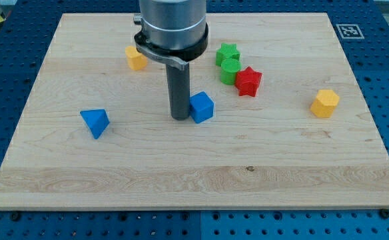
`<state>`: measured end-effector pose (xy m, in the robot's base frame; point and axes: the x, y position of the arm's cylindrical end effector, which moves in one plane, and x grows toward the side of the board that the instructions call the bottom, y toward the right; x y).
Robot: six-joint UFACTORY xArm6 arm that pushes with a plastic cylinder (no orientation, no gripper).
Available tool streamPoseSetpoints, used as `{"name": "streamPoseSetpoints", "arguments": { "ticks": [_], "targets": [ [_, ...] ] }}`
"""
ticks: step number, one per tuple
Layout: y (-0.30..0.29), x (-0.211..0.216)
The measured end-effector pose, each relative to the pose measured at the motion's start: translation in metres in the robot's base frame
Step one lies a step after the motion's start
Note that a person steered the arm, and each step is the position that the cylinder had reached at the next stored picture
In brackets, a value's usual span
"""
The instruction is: Slide the blue cube closer to the red star and green circle
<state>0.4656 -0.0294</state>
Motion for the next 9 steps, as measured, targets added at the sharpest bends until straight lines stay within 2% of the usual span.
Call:
{"name": "streamPoseSetpoints", "arguments": {
  "ticks": [2,4,5,9],
  "targets": [
    [-0.003,-0.012],
    [-0.027,0.033],
    [-0.021,0.038],
    [0.028,0.0]
  ]
}}
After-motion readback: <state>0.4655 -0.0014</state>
